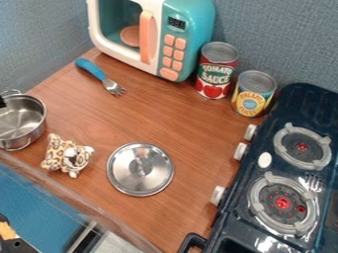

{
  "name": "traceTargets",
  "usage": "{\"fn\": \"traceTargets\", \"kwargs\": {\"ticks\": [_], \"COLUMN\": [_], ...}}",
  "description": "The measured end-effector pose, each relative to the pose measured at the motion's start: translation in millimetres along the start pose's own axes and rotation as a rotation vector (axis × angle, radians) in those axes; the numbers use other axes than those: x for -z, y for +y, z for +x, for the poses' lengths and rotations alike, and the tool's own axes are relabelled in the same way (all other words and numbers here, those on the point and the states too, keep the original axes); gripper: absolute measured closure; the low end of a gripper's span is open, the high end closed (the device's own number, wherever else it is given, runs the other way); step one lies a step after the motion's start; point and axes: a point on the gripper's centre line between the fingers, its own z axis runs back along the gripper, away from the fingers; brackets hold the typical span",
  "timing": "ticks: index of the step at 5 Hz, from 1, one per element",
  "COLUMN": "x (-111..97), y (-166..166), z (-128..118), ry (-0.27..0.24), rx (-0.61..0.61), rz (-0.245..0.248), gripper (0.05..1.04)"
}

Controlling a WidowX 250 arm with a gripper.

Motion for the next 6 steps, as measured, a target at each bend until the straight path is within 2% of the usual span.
{"fn": "traceTargets", "kwargs": {"ticks": [2,3,4,5,6], "x": [0.4,-5.4,-25.1,-54.9,-55.8], "y": [-5.3,-9.4,-15.9,-20.8,-20.5], "z": [-2.3,-1.5,4.3,10.5,9.8], "ry": [0.023,0.017,-0.034,-0.124,-0.125], "rx": [0.013,0.016,0.027,0.016,0.015], "rz": [-0.017,-0.038,-0.056,-0.049,-0.048], "gripper": [0.259,0.080,0.081,0.083,0.083]}}
